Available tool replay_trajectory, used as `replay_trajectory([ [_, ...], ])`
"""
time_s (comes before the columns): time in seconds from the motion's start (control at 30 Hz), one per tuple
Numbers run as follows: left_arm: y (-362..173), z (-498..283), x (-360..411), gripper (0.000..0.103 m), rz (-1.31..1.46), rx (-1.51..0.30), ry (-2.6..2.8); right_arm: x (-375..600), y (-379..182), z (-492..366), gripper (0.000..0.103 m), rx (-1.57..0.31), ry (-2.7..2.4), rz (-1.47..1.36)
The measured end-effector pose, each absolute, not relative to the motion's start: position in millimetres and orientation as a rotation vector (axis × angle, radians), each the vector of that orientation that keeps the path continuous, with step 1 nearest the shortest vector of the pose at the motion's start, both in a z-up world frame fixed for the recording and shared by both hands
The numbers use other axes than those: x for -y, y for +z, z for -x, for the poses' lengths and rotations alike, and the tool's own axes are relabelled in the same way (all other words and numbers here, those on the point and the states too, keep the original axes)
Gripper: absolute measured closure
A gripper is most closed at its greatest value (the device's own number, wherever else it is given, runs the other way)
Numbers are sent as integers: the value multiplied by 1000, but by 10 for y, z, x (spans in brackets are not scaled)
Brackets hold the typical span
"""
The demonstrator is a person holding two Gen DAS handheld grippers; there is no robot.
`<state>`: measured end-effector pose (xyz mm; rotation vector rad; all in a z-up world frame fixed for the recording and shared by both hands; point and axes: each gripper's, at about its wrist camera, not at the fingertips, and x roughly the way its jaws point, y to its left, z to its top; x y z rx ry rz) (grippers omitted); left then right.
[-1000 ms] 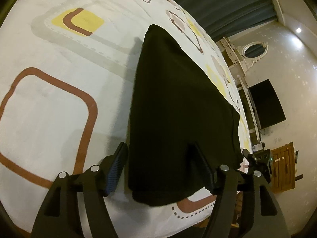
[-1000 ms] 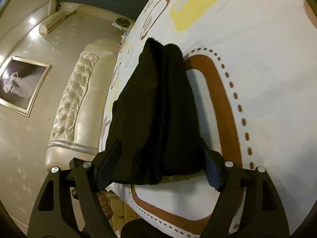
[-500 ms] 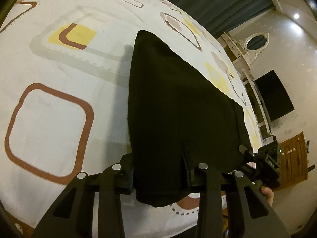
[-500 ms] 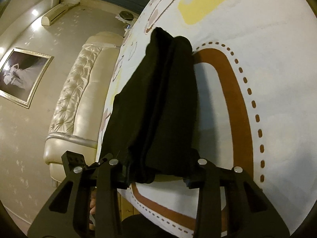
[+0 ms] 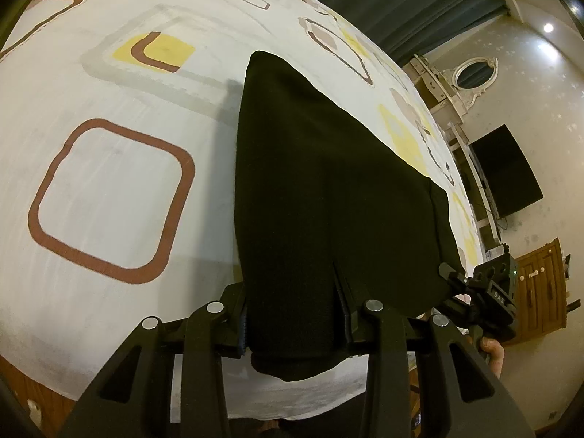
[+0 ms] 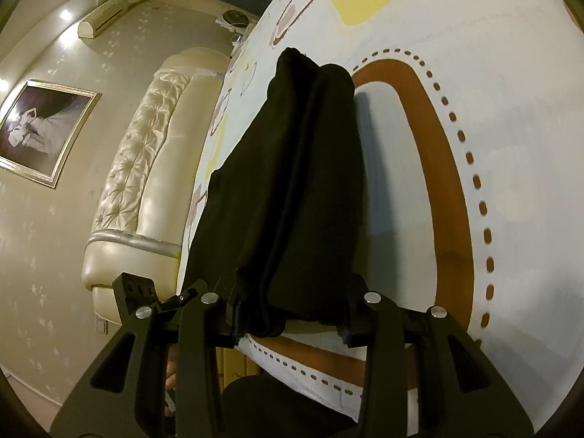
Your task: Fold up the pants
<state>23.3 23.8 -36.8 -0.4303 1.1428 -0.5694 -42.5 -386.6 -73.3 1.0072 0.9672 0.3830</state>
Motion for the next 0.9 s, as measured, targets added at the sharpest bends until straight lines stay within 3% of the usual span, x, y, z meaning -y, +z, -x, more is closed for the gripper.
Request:
replay_trajectory([
  [0.63,-401,-229,-191,65,431,-1138,-583,3822,-801,474,66,-964,383,-1025],
  [0.83,-419,-242,-218,54,454,-1132,-597,3836,-806,499,60,-945,389,-1065],
  [0.9,-423,-238,-230,39,458,-1127,-598,3841,-807,519,55,-921,404,-1101],
])
